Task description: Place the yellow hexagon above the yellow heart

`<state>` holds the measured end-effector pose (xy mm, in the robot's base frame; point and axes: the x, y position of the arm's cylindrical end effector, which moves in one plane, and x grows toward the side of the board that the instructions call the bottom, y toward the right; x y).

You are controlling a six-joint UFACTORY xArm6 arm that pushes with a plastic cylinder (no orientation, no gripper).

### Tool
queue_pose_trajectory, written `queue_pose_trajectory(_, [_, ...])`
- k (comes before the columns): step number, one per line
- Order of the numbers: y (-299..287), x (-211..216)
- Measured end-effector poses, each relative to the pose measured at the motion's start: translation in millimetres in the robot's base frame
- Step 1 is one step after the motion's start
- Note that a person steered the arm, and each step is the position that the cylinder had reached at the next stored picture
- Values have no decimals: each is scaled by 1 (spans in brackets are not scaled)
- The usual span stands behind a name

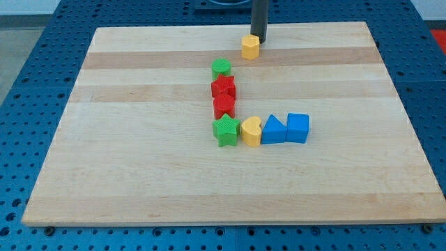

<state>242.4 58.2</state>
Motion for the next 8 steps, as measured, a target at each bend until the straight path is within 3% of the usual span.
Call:
queue_pose_trajectory(5, [11, 54])
queue_pose_trajectory(8, [6, 62])
